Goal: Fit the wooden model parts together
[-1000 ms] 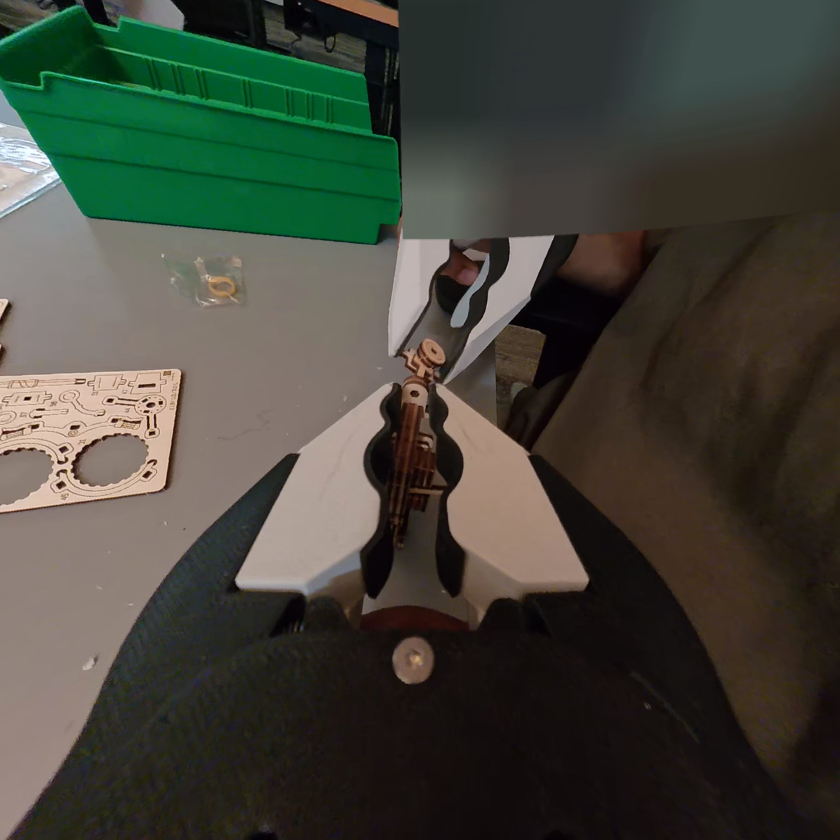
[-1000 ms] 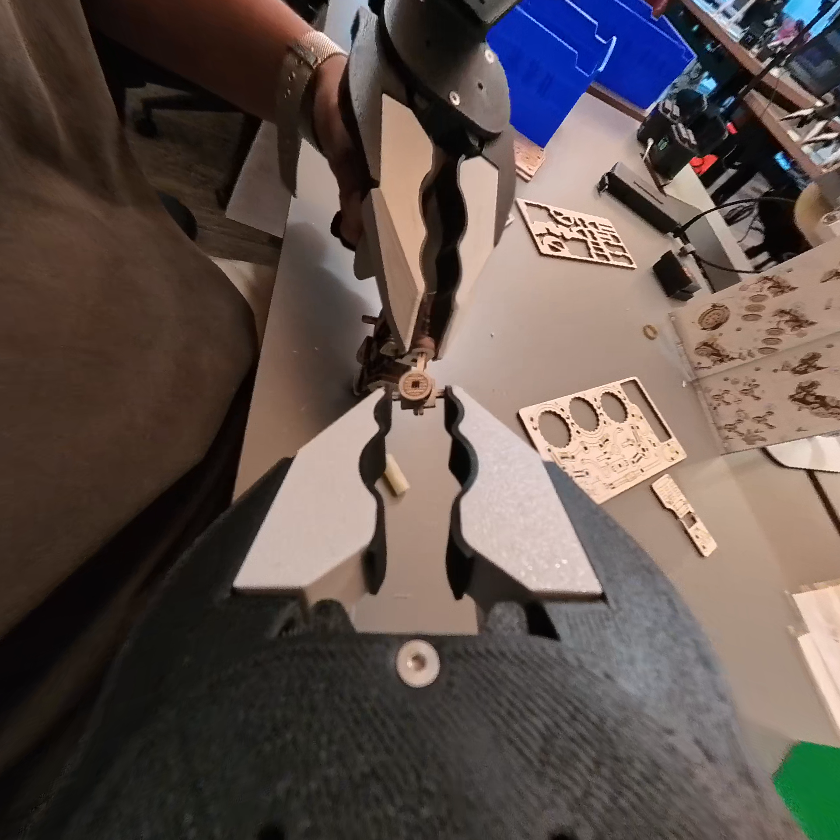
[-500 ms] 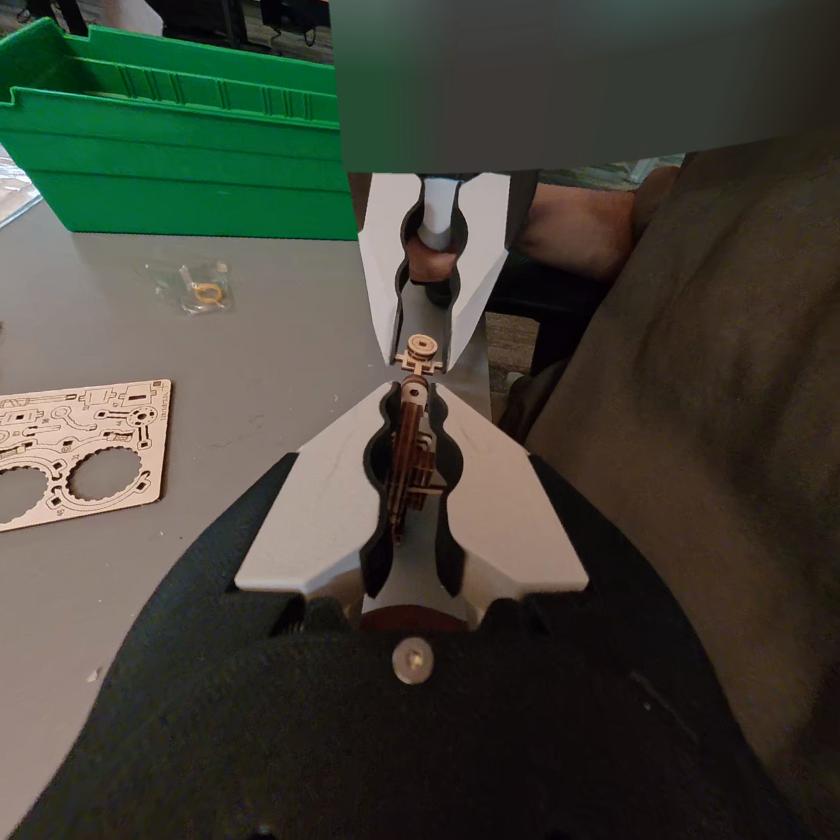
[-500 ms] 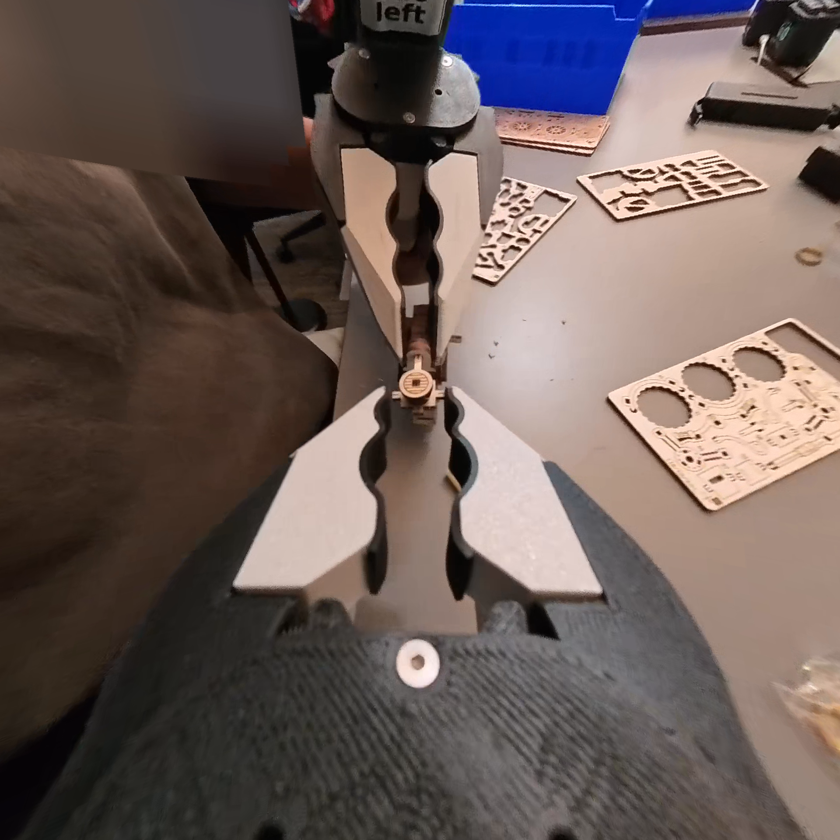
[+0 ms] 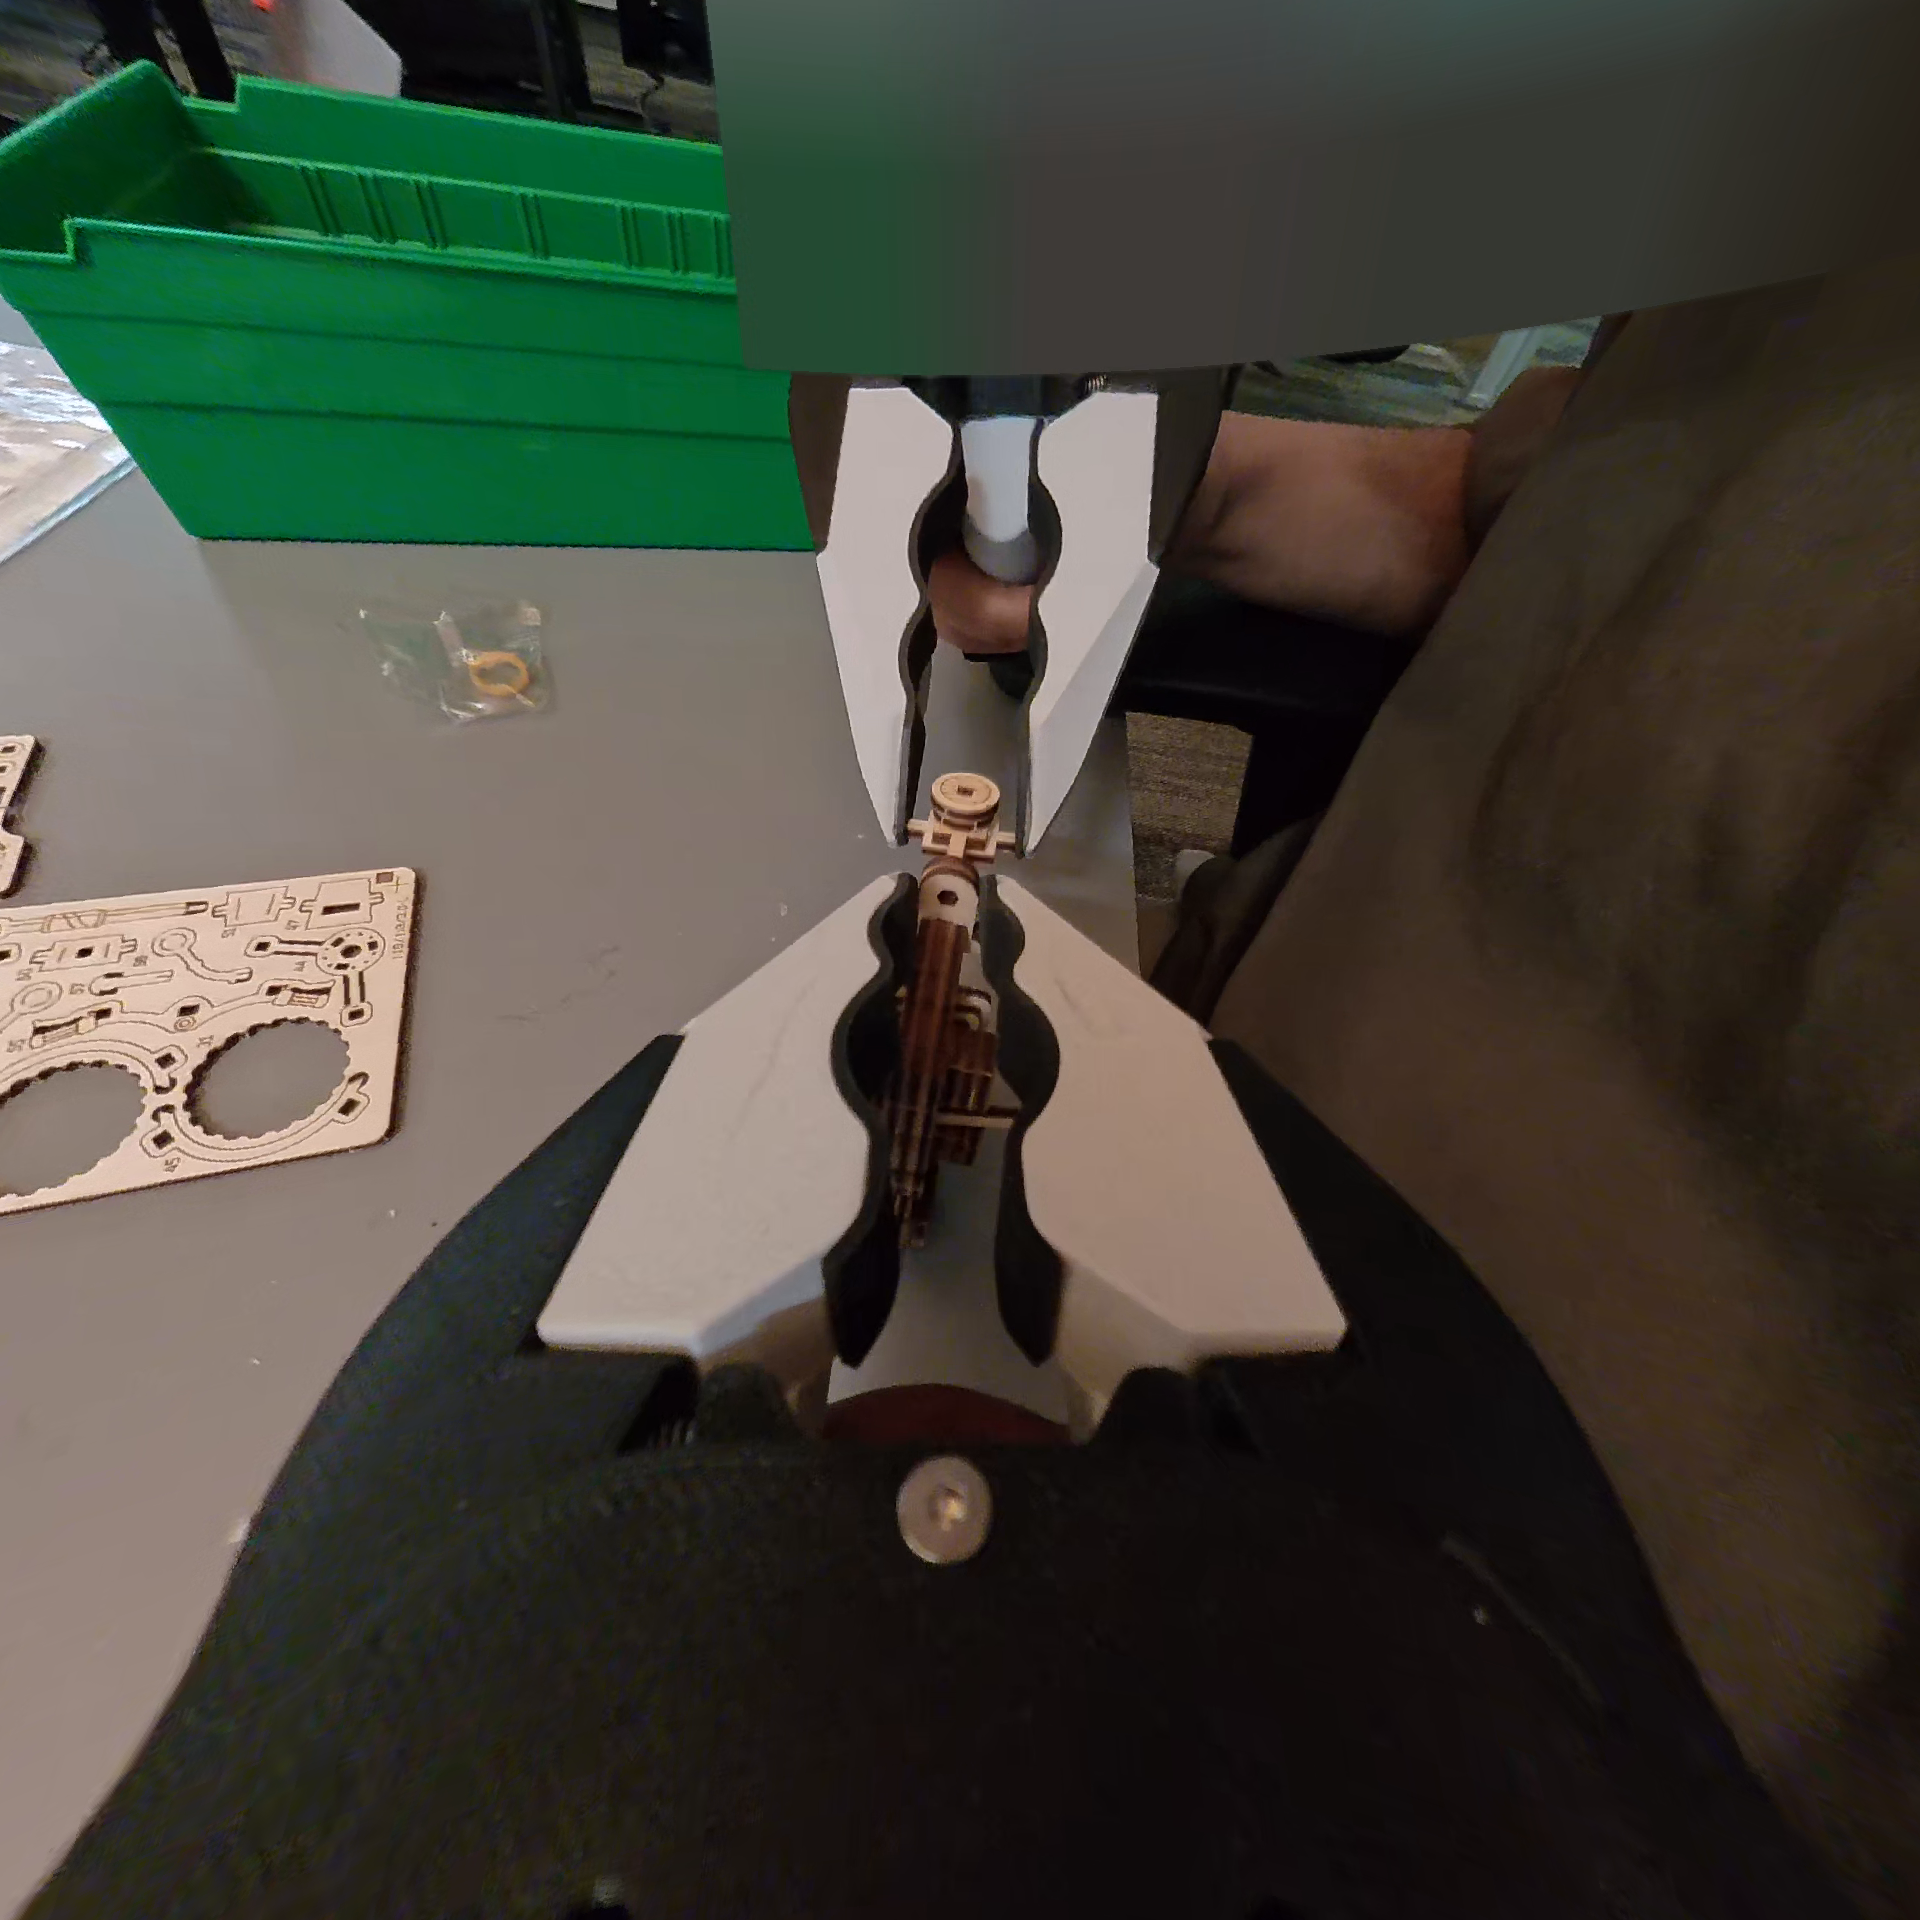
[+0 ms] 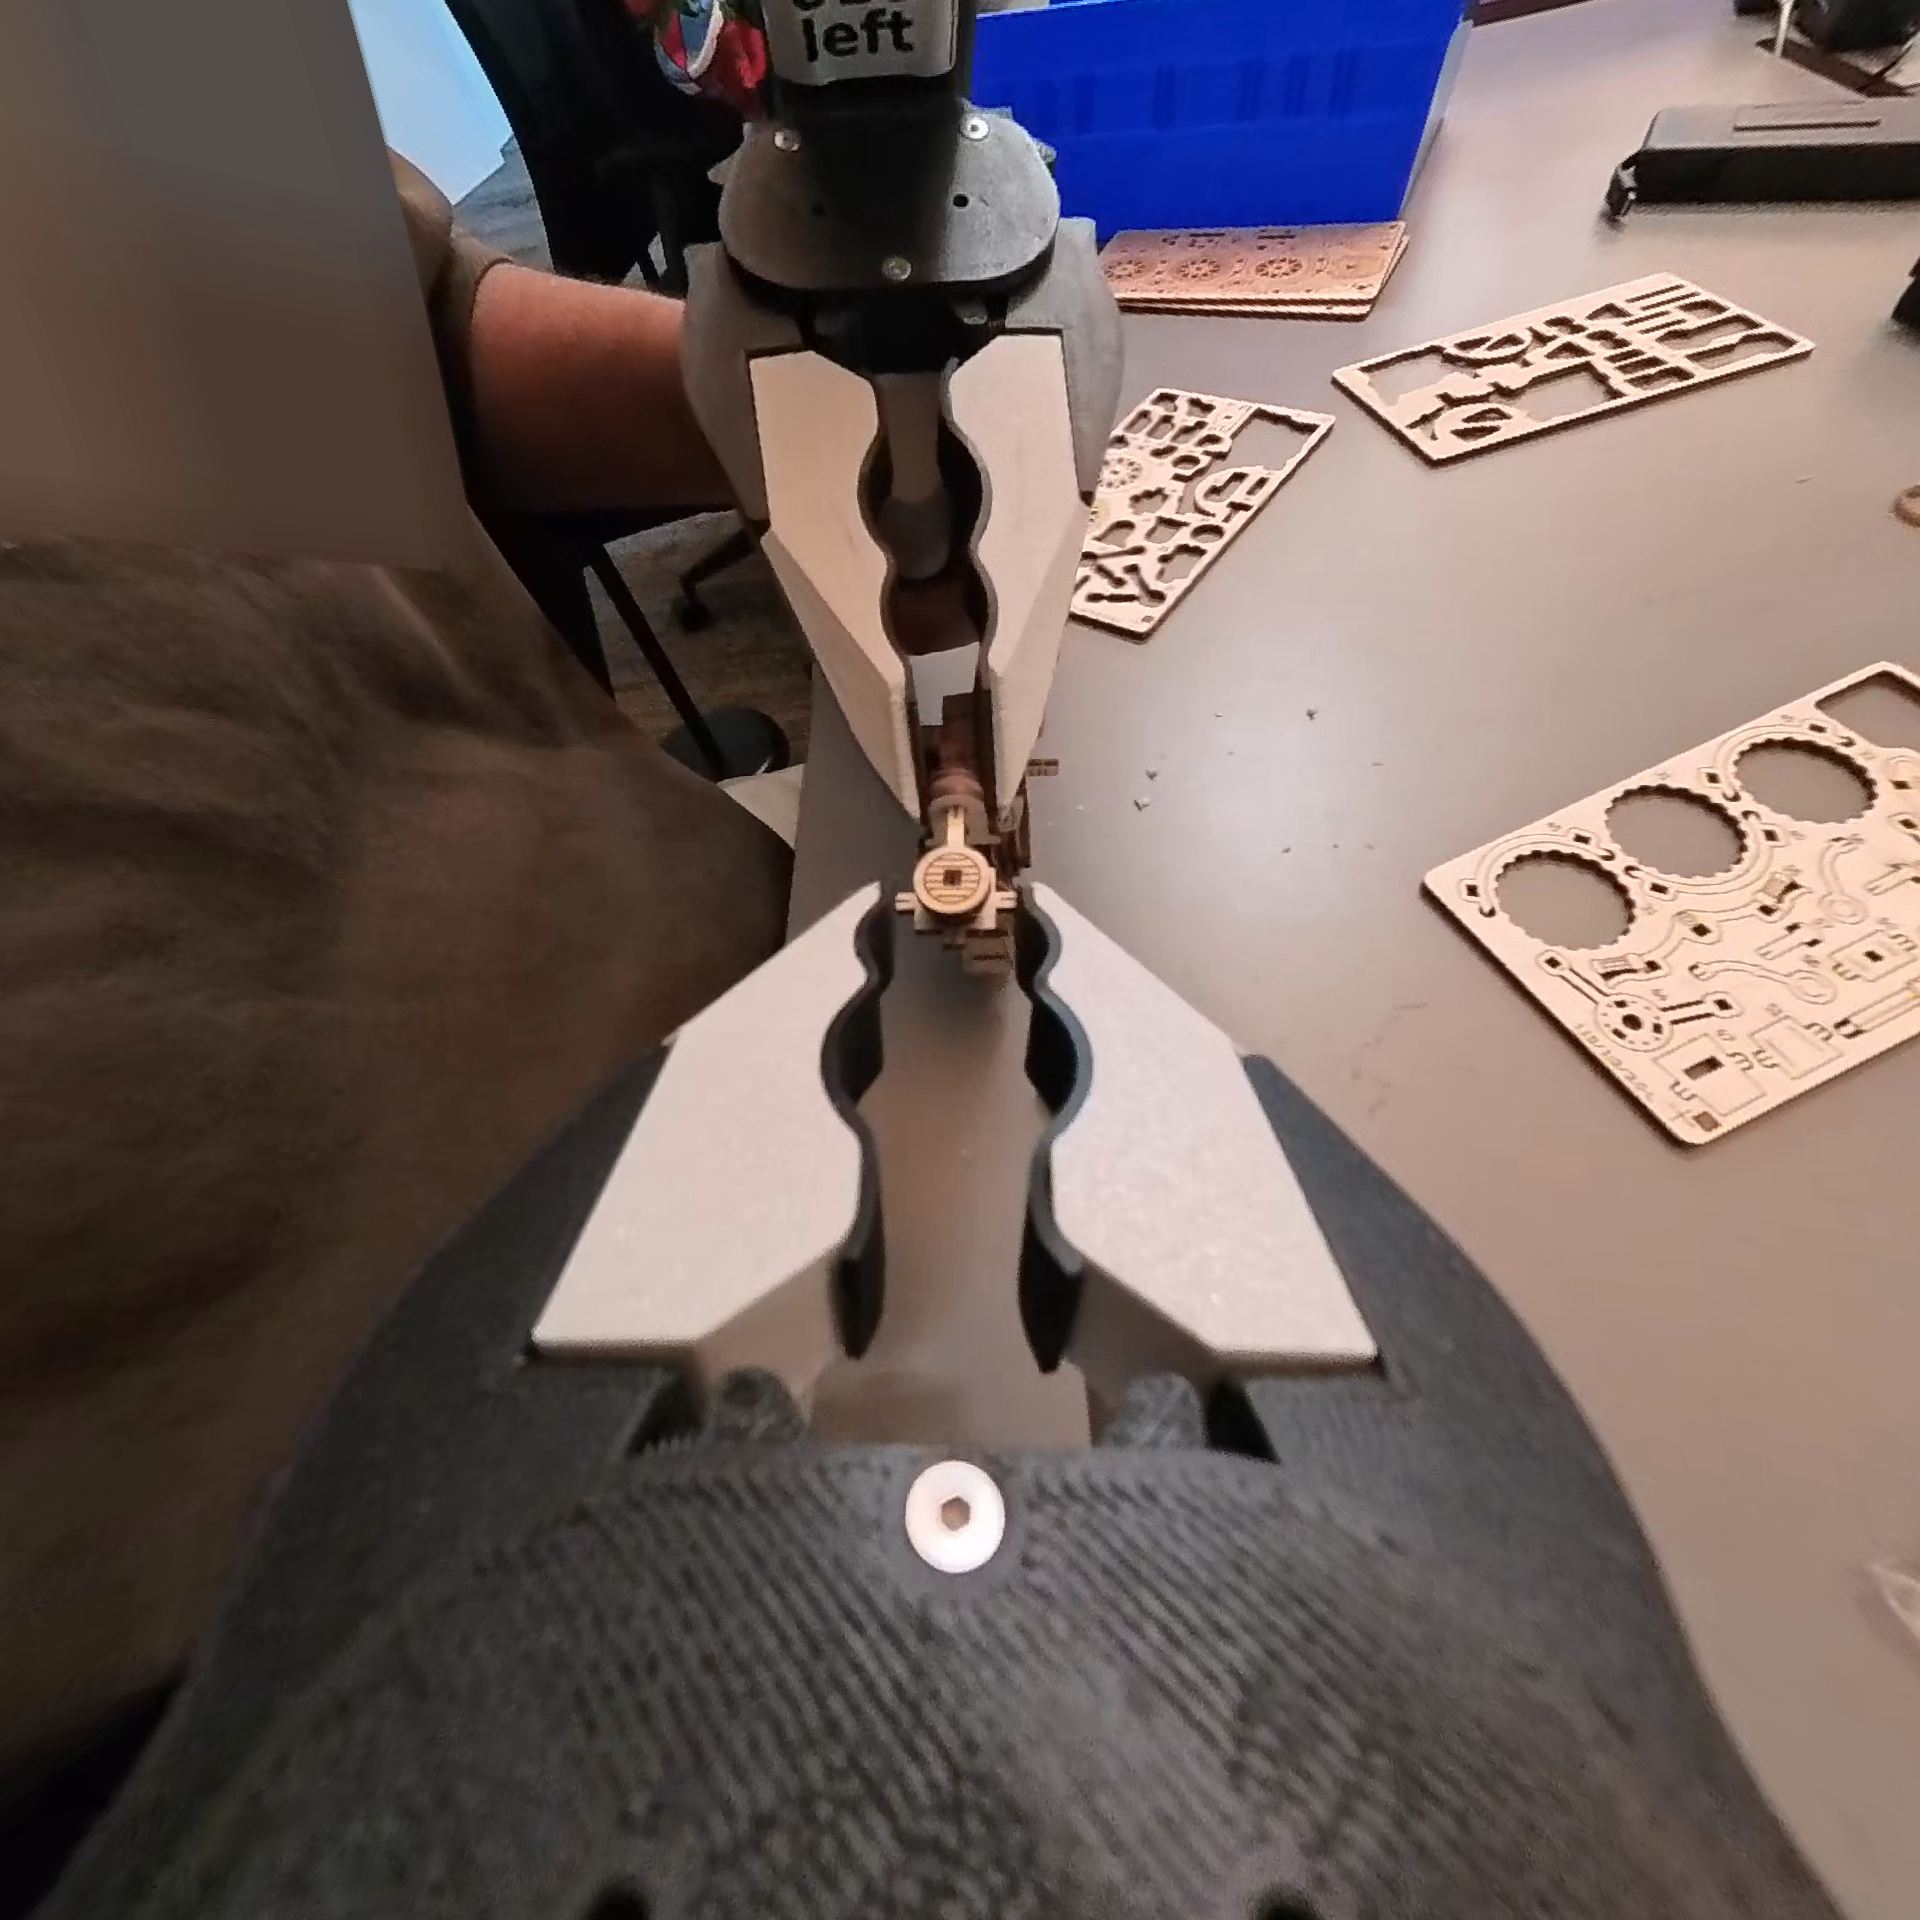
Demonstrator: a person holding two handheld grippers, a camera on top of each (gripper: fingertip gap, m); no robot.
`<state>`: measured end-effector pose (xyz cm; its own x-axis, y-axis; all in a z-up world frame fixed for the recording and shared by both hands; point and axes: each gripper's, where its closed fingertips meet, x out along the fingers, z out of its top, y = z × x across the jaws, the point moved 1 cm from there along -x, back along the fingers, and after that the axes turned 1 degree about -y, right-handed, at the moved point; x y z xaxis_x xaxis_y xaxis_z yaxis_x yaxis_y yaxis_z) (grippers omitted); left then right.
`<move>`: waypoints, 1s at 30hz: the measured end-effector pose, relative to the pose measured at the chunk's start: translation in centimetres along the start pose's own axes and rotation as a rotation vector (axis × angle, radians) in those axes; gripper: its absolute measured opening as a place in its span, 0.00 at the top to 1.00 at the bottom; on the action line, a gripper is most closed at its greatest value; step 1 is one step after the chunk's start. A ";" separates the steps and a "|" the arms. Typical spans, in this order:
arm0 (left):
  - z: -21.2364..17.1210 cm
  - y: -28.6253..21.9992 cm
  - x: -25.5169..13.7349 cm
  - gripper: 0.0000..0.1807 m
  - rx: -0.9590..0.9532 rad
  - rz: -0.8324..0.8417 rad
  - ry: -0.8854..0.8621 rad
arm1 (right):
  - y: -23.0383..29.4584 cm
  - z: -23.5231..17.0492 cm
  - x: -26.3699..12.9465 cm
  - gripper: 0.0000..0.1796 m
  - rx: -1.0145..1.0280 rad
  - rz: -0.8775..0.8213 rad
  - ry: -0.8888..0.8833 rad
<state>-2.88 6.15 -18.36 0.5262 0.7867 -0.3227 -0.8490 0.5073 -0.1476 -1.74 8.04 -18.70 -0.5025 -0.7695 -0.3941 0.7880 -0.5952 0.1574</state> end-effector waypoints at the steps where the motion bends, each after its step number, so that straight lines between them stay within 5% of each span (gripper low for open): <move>1: 0.0 0.0 0.0 0.94 -0.004 -0.002 -0.003 | -0.1 -0.1 0.0 0.88 -0.001 -0.003 0.003; 7: 0.1 1.0 -0.4 0.95 -0.035 0.035 -0.028 | -1.4 -1.8 -0.3 0.88 0.027 -0.058 0.068; 12: 0.1 1.7 -0.7 0.95 -0.075 0.051 -0.067 | -4.8 -7.7 -0.6 0.88 0.174 -0.184 0.332; 21: 0.0 2.4 -1.4 0.95 -0.107 0.067 -0.123 | -6.8 -7.9 -0.9 0.88 0.215 -0.260 0.317; 27: -0.1 2.5 -1.5 0.95 -0.117 0.059 -0.142 | -8.1 -8.3 -1.9 0.71 0.105 -0.368 0.330; 30: -0.1 2.5 -1.6 0.95 -0.121 0.052 -0.152 | -9.3 -8.6 -3.0 0.70 0.111 -0.428 0.331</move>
<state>-5.86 6.16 -18.27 0.4752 0.8593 -0.1892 -0.8698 0.4262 -0.2486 -4.51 17.90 -26.76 -0.6167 -0.3504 -0.7049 0.4870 -0.8734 0.0081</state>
